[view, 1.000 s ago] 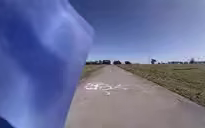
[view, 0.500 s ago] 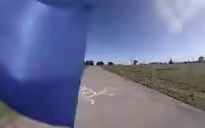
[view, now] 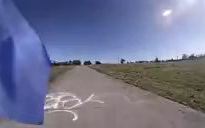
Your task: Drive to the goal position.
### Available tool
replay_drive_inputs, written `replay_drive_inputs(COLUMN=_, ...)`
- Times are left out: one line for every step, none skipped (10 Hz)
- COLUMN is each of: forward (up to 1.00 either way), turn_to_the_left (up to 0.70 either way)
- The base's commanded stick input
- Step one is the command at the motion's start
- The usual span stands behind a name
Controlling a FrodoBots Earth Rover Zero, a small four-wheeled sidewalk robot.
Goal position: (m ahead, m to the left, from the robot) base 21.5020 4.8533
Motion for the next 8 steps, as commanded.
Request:
replay_drive_inputs(forward=1.0, turn_to_the_left=0.0)
replay_drive_inputs(forward=1.0, turn_to_the_left=0.0)
replay_drive_inputs(forward=1.0, turn_to_the_left=0.0)
replay_drive_inputs(forward=1.0, turn_to_the_left=0.0)
replay_drive_inputs(forward=1.0, turn_to_the_left=0.0)
replay_drive_inputs(forward=1.0, turn_to_the_left=0.0)
replay_drive_inputs(forward=1.0, turn_to_the_left=0.4)
replay_drive_inputs(forward=1.0, turn_to_the_left=0.4)
